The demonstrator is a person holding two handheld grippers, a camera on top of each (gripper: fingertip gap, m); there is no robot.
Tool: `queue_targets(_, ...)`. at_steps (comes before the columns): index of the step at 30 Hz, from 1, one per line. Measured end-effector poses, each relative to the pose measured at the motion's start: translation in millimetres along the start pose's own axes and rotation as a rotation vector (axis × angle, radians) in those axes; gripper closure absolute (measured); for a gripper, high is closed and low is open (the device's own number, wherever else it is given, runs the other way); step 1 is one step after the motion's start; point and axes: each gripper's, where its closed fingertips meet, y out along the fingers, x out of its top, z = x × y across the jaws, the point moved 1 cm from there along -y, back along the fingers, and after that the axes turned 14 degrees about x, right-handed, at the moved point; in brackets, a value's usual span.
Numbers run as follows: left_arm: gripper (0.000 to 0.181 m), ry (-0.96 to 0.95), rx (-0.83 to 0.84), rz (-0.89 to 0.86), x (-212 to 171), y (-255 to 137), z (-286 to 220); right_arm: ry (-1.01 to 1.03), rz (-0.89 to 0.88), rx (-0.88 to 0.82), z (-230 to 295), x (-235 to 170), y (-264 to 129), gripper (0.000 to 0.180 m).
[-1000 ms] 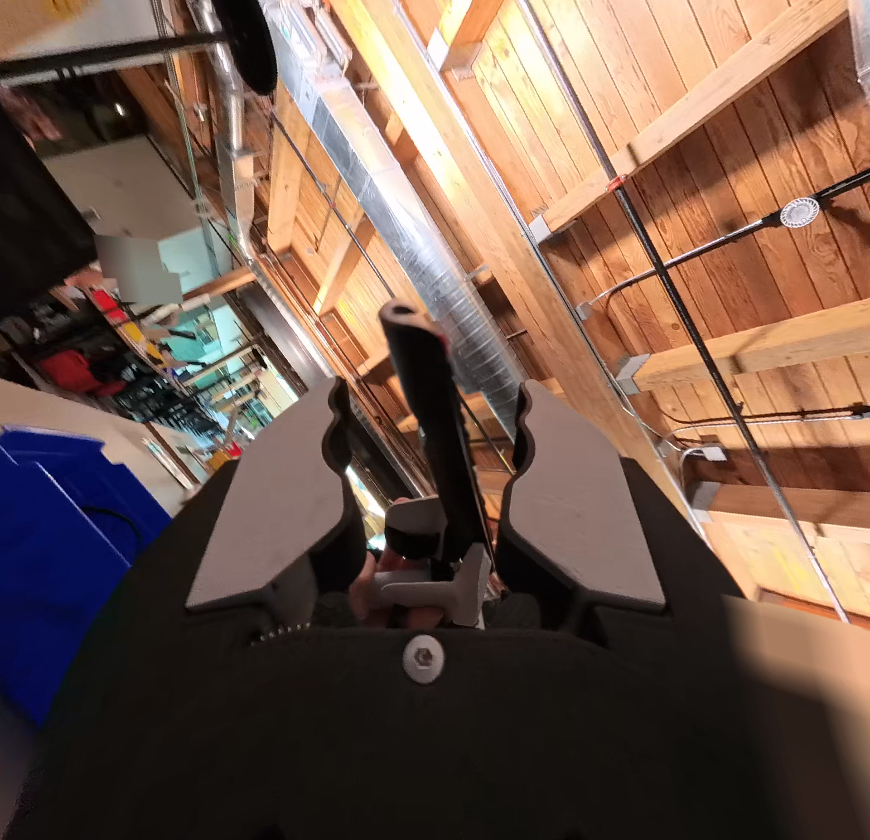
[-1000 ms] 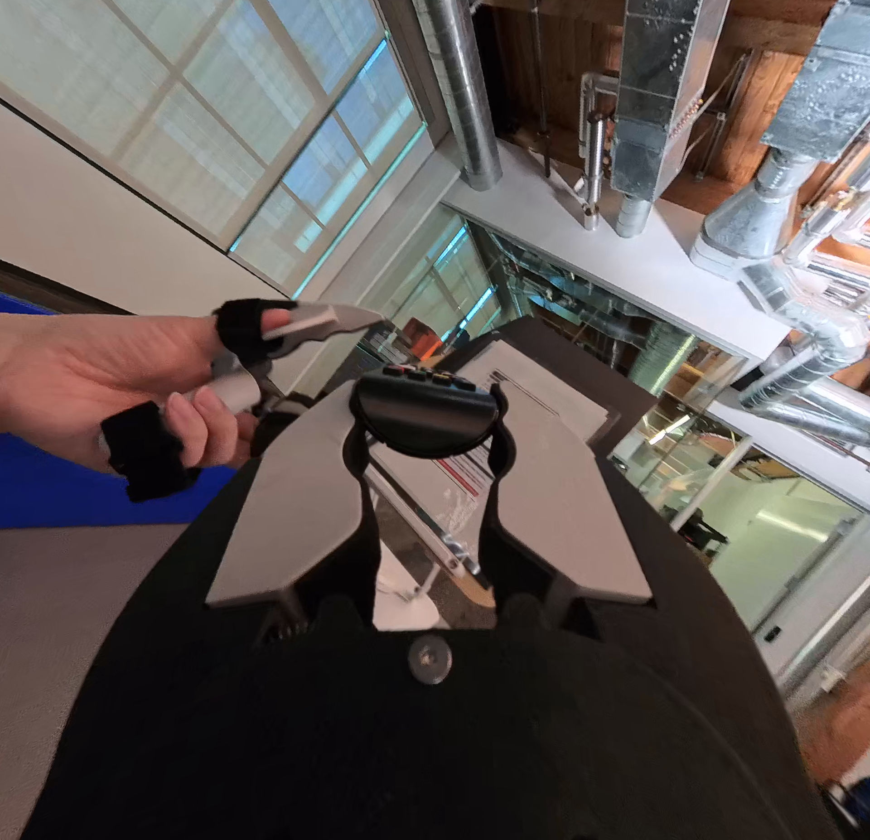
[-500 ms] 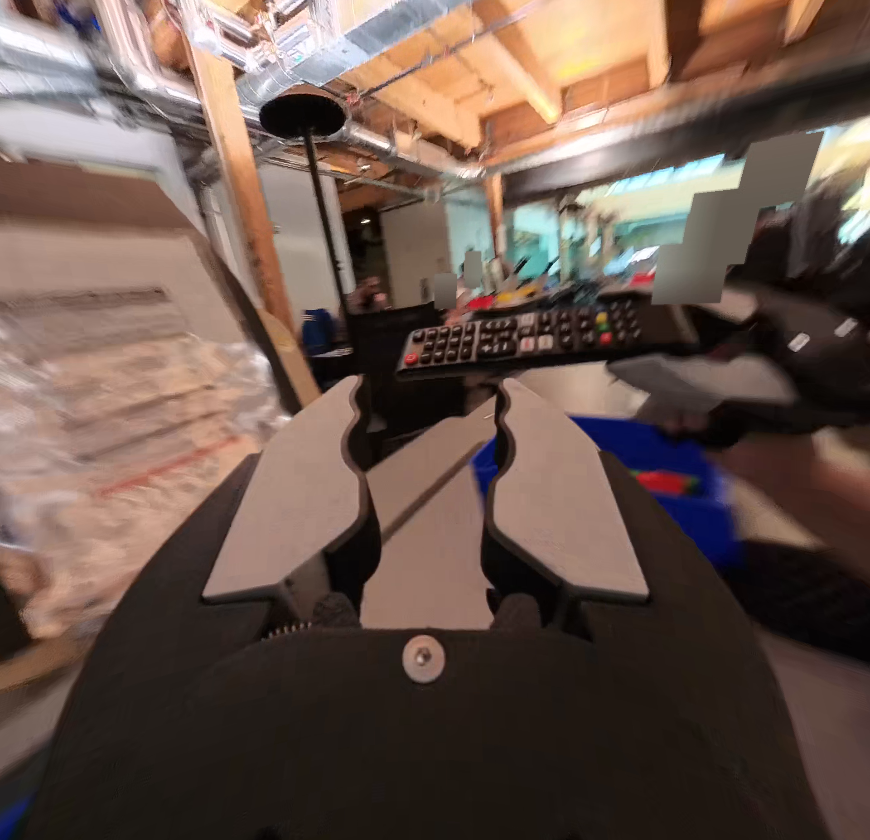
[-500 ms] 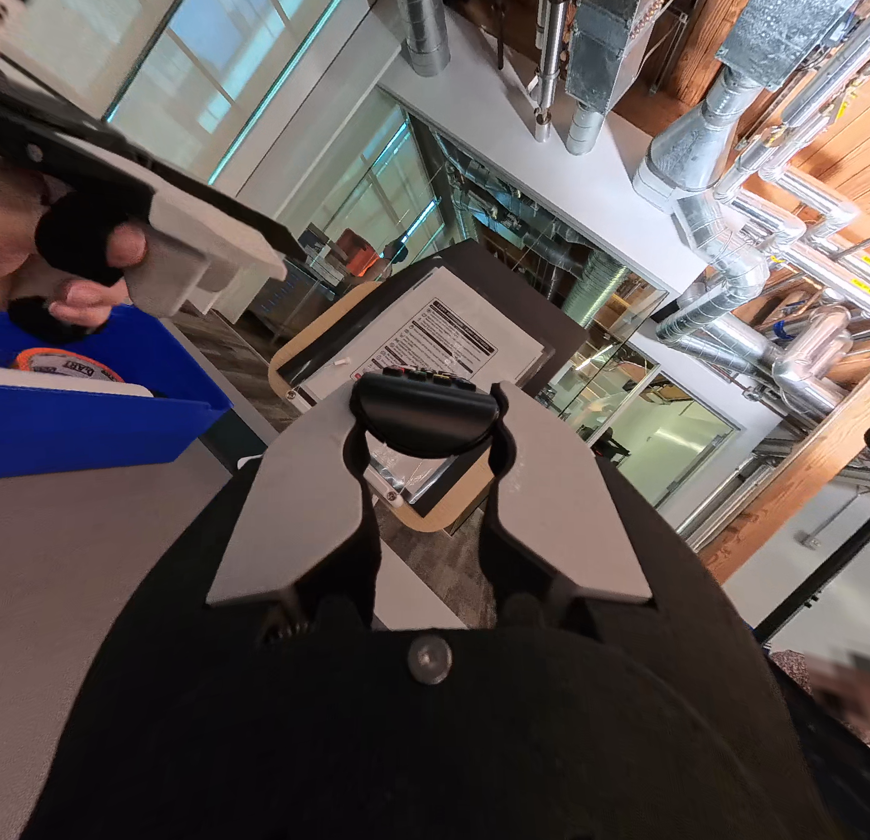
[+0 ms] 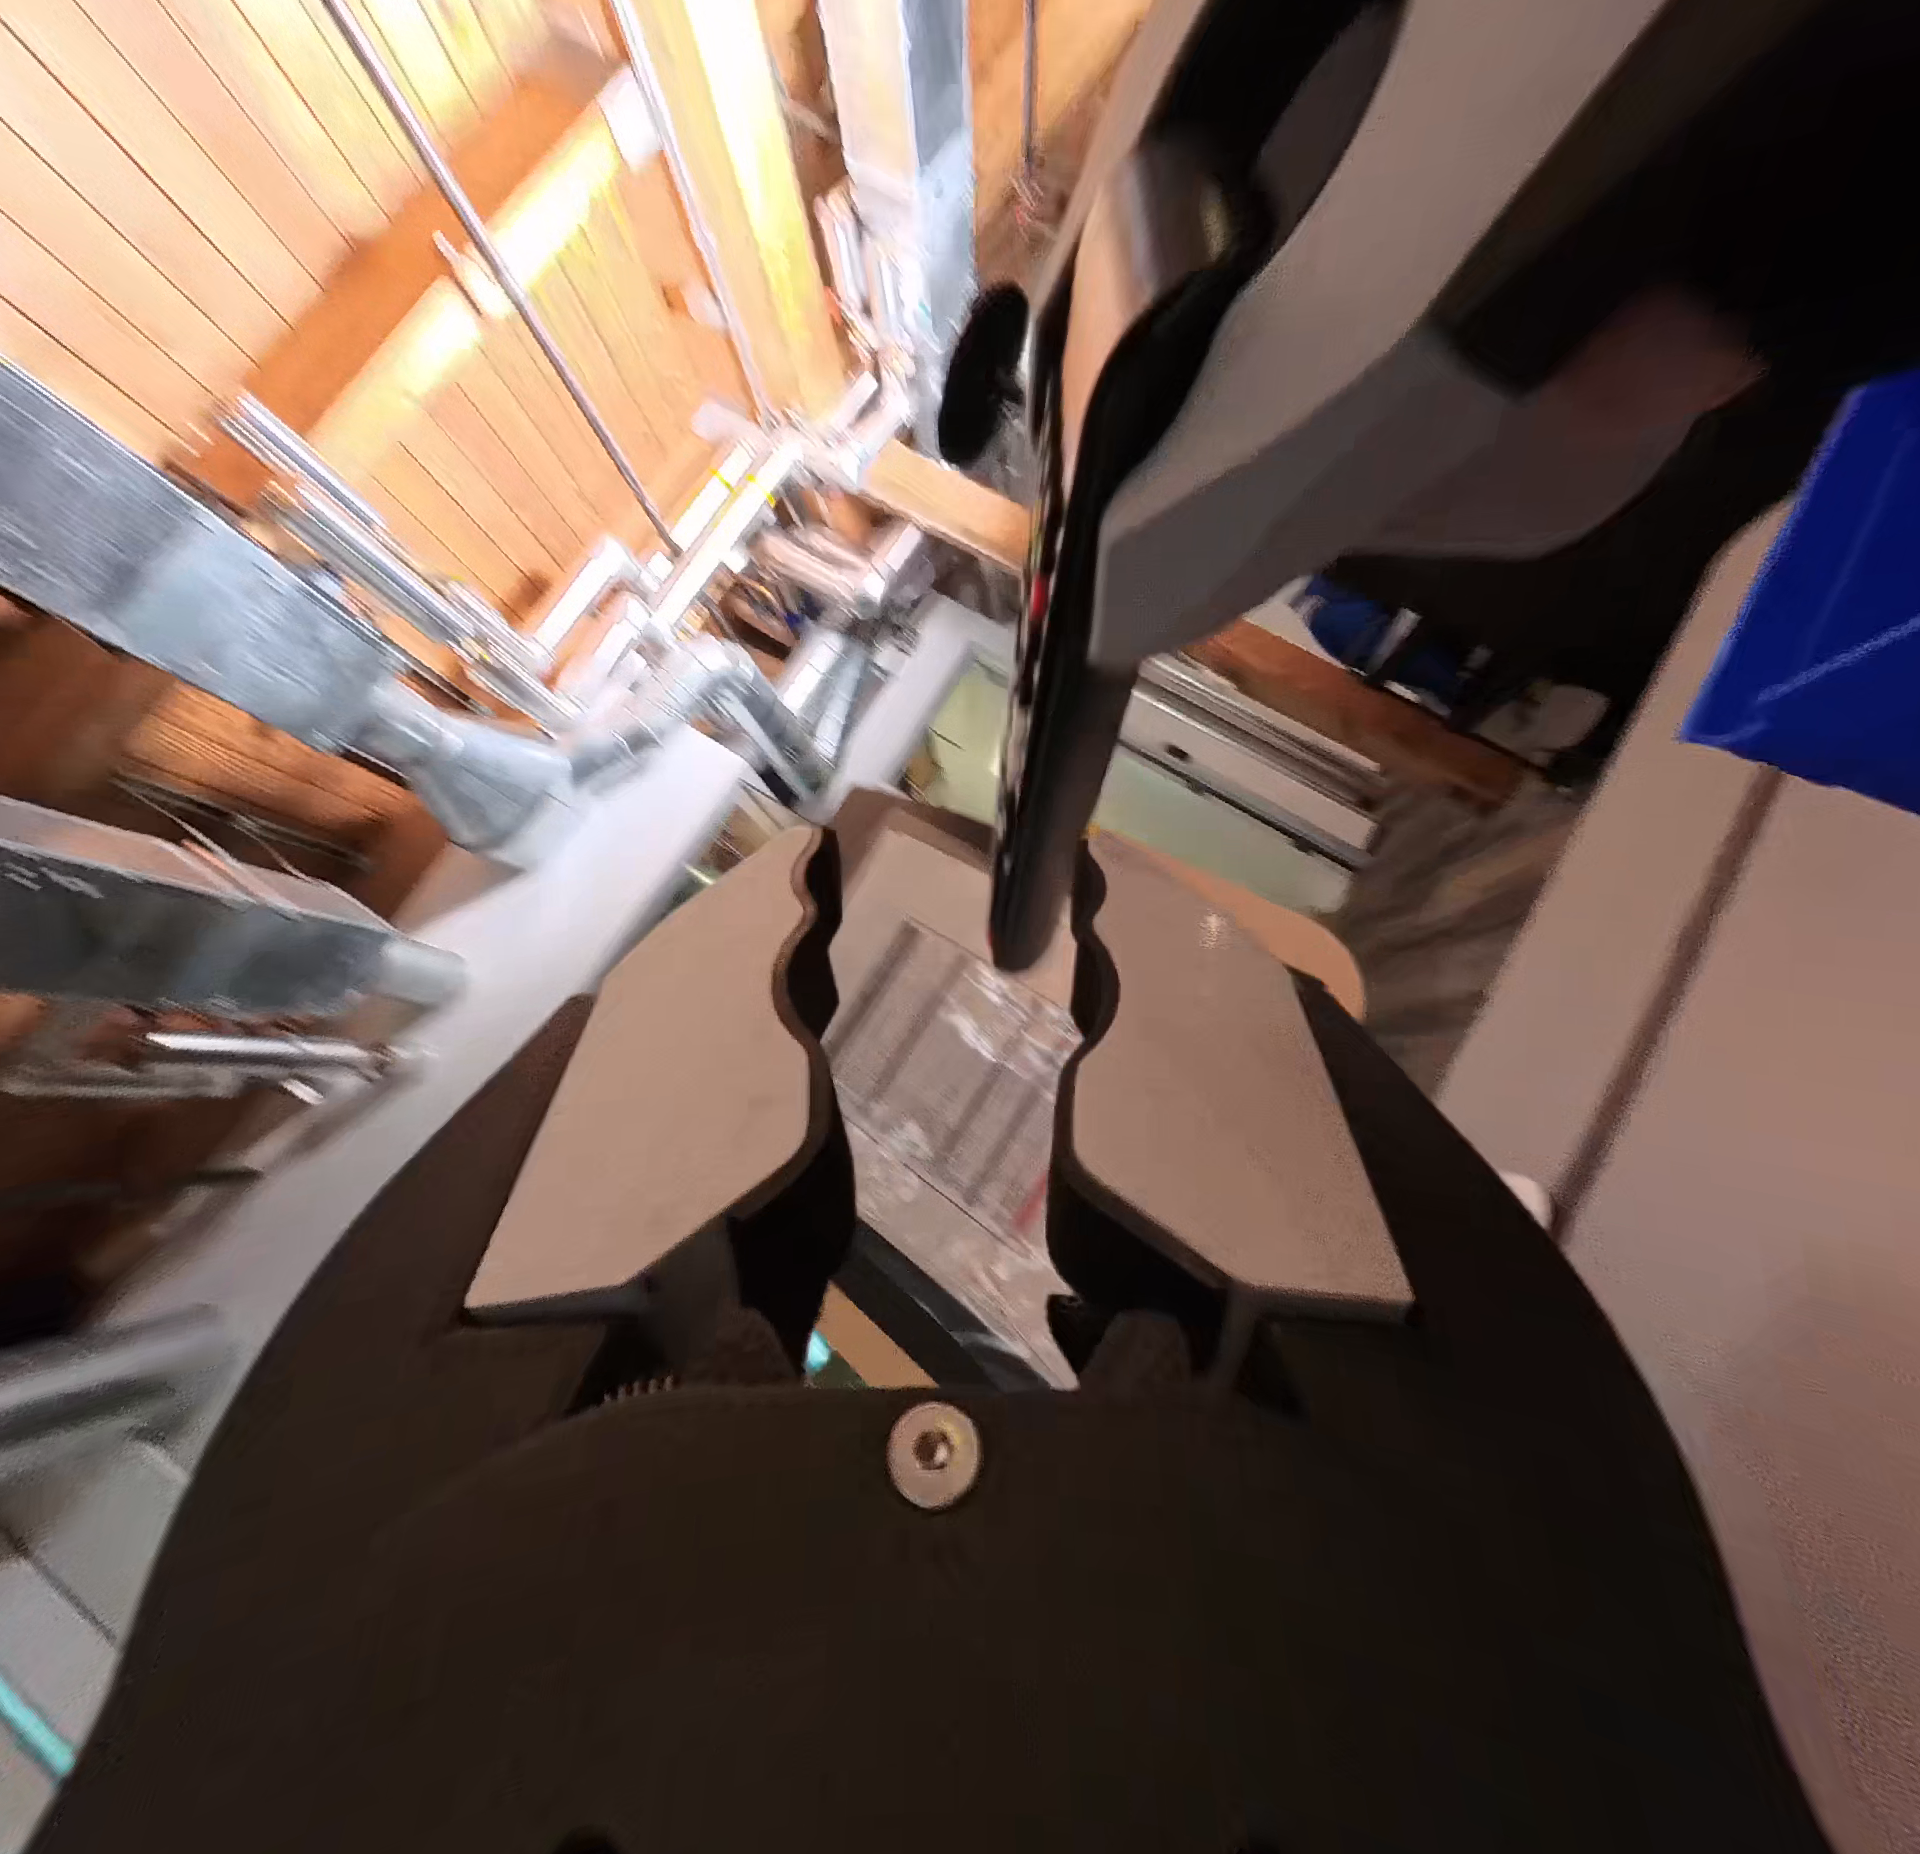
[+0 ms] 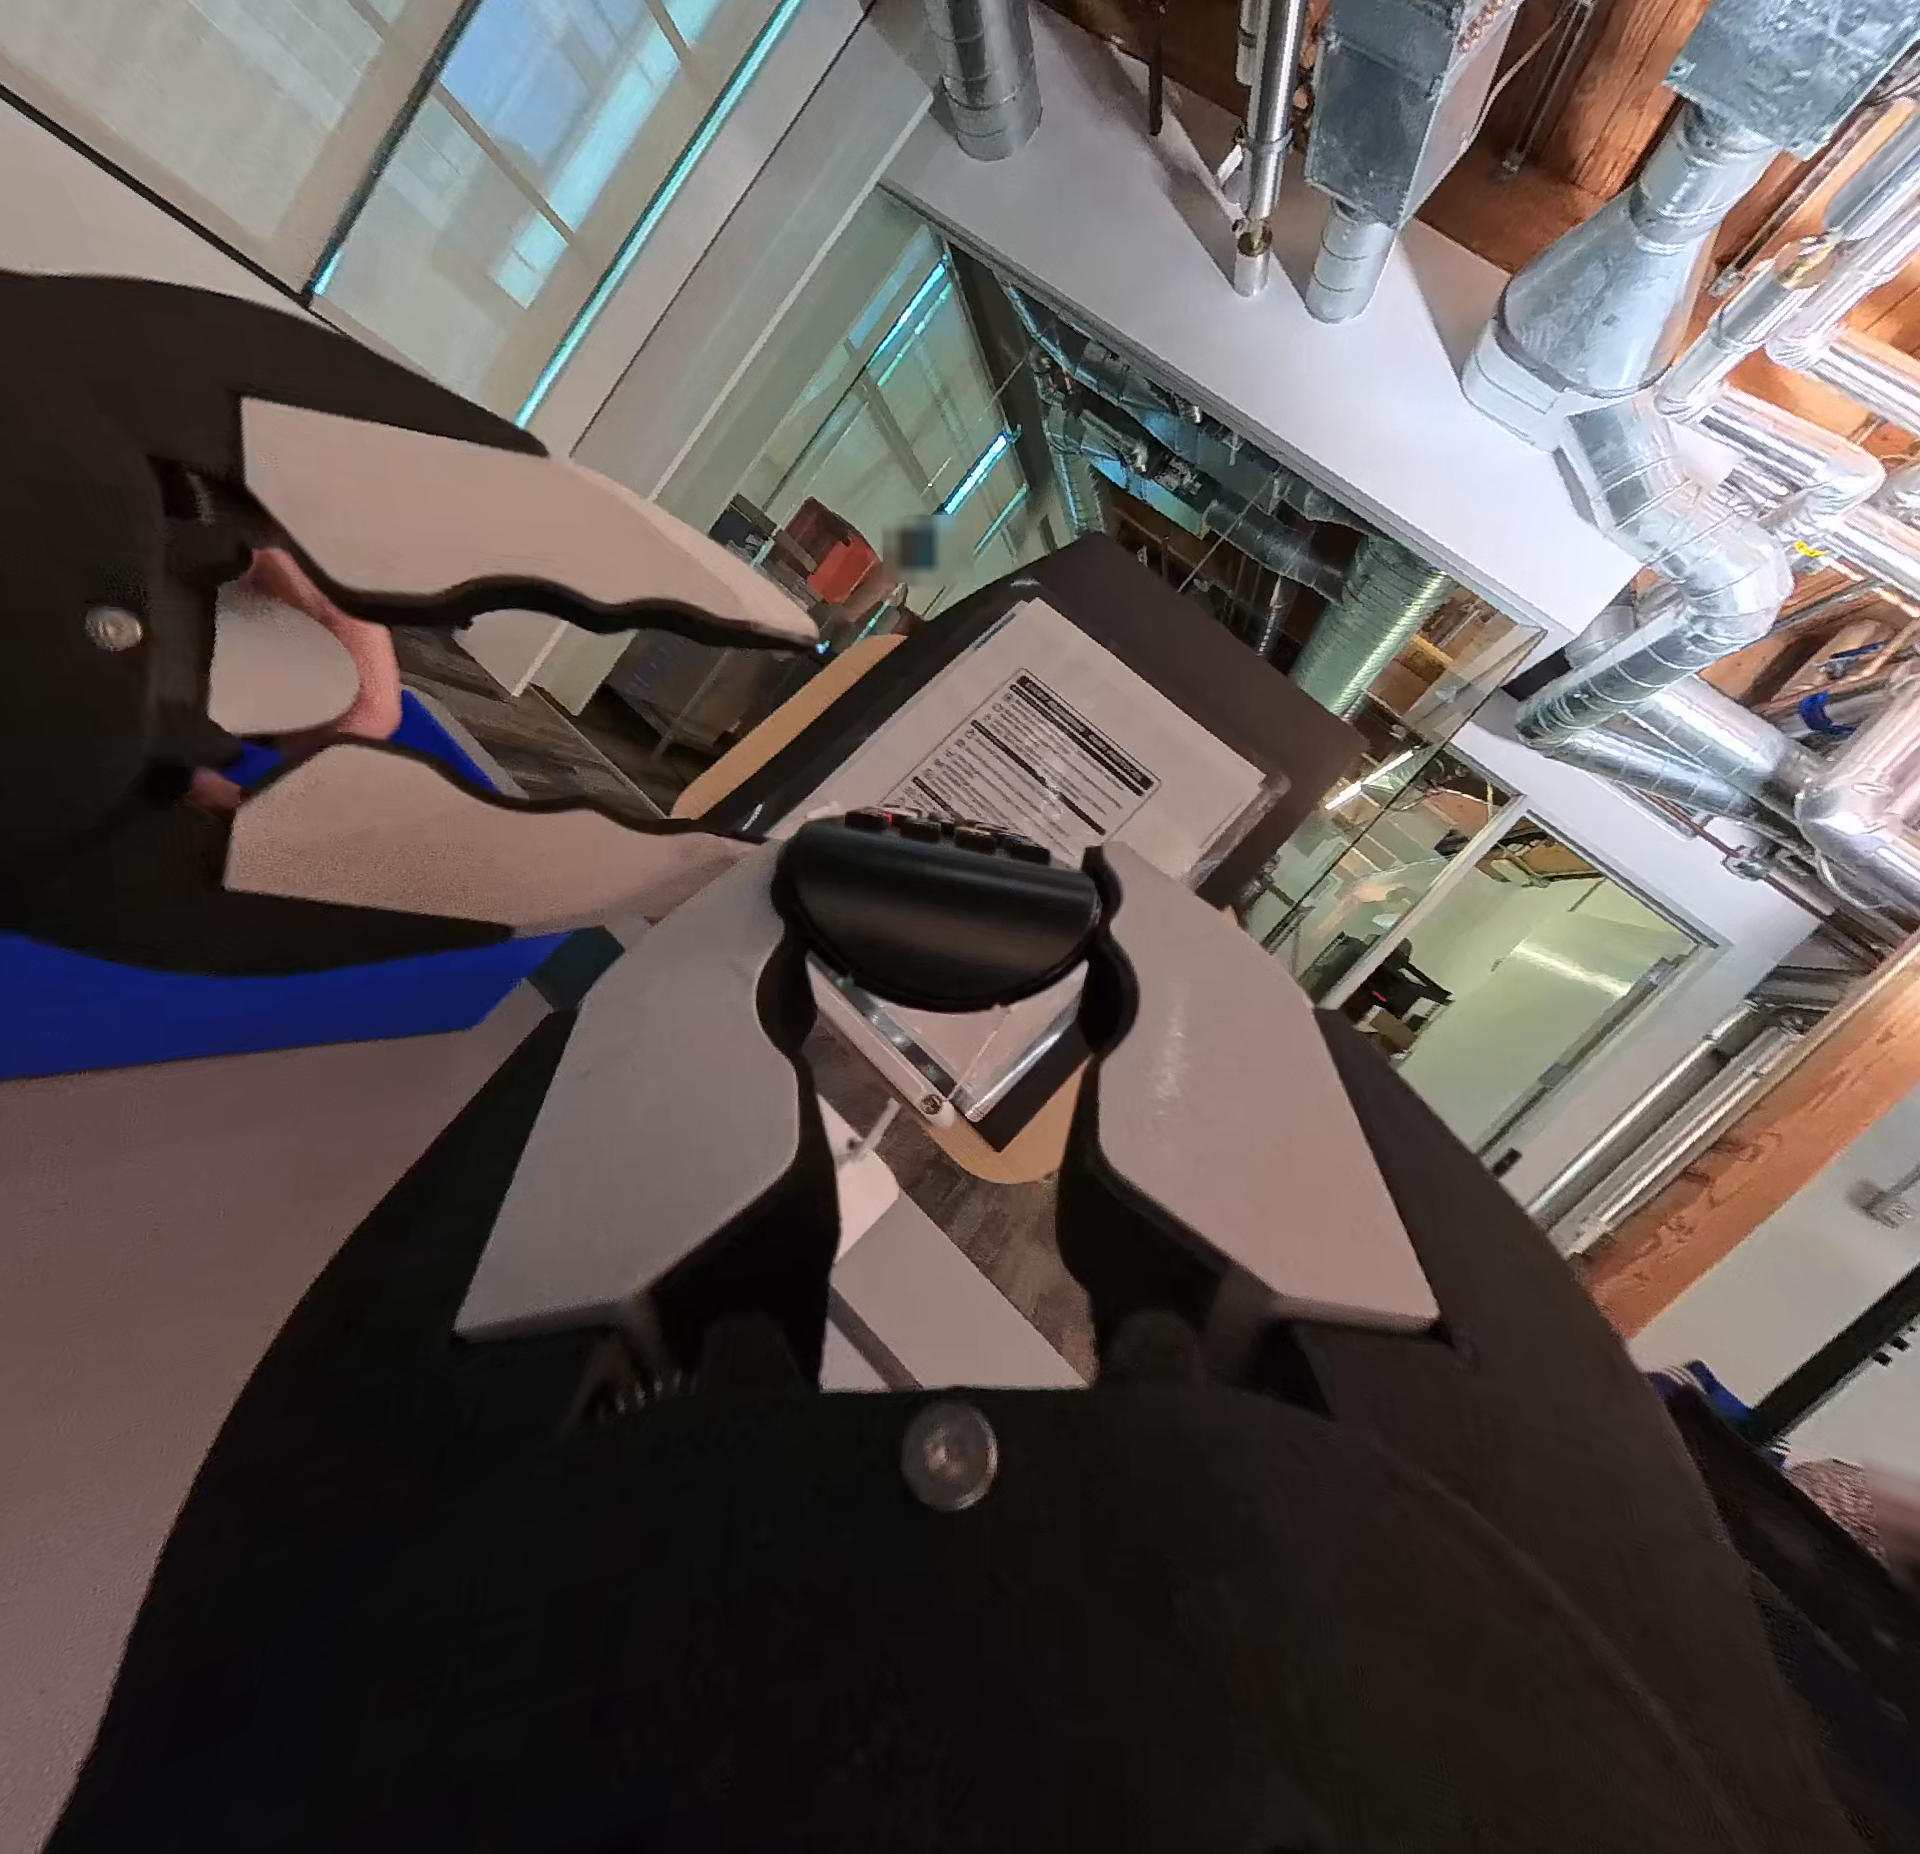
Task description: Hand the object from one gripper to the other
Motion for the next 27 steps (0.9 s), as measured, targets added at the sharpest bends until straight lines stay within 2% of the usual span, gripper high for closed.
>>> queue_targets(3,0.152,0.094,0.011,-0.064,14,-3,-5,0.01,-0.006,0.029,7,4,2,0.129)
queue_targets(10,0.142,0.15,-0.002,-0.042,10,-2,-11,0.028,-0.022,0.077,18,15,3,0.129)
queue_targets(13,0.153,0.17,0.004,-0.059,11,-4,-13,0.035,-0.021,0.103,24,17,4,0.129)
queue_targets(18,0.156,0.164,0.011,-0.052,12,-4,-9,-0.018,-0.064,0.136,28,22,4,0.128)
queue_targets(22,0.158,-0.064,-0.023,0.023,10,-1,3,-0.102,-0.233,0.083,21,49,-13,0.117)
queue_targets(27,0.159,-0.665,-0.128,0.177,3,7,24,-0.218,-0.394,-0.041,8,66,-38,0.114)
